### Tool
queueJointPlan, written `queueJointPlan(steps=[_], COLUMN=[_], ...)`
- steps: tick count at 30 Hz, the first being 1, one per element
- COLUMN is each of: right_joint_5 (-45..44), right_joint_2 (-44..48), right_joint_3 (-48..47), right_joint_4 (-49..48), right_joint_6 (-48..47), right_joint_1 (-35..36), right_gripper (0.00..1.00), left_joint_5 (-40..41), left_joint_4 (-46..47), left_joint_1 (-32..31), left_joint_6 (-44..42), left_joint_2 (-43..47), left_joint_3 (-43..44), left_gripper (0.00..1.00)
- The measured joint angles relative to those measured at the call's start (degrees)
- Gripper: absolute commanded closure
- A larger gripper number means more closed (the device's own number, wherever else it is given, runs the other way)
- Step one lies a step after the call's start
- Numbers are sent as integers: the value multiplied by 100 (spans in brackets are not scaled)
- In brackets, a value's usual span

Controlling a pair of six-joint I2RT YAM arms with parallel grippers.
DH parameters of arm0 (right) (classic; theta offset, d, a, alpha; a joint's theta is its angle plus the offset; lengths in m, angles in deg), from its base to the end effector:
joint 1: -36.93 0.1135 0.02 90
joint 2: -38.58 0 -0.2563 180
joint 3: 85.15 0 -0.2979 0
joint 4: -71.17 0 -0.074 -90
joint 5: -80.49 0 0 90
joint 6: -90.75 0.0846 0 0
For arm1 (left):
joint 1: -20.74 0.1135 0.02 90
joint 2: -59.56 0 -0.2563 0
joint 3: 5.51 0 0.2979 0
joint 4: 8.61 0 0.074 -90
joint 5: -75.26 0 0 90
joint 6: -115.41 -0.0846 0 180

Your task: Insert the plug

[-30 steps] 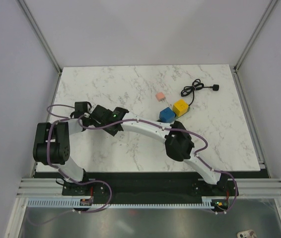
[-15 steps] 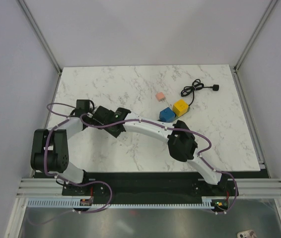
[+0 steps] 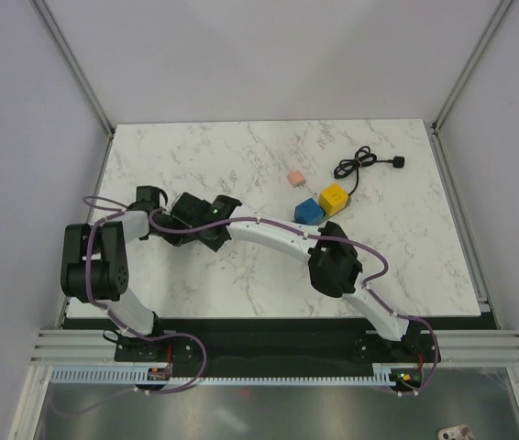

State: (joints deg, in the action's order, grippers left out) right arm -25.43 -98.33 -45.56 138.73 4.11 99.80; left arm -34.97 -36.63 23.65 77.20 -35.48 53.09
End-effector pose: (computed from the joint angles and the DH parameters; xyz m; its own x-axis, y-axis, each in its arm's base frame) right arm 0.2817 0.4989 0.1671 -0.4563 -0.7670 -0.4511 -0.7757 0.5913 -0.2206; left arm 0.3493 -0.0115 0.0535 -0.6369 -0.7706 -0.0215 -0.6454 0.5483 -0.5318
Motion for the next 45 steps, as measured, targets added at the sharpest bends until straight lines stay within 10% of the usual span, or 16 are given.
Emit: queueJointPlan(steps=[45], right_joint_5=[315], right_joint_2=[238], right_joint_3=[866], right_joint_4=[-684], right_joint_6=[-111], right_joint_1=[-11], right_gripper=[45], left_joint_5=[-387], left_joint_4=[330], left_joint_1=[-11], left_joint_6=[-31], left_joint_2=[-61], left_joint_3=[-232], left_gripper=[98])
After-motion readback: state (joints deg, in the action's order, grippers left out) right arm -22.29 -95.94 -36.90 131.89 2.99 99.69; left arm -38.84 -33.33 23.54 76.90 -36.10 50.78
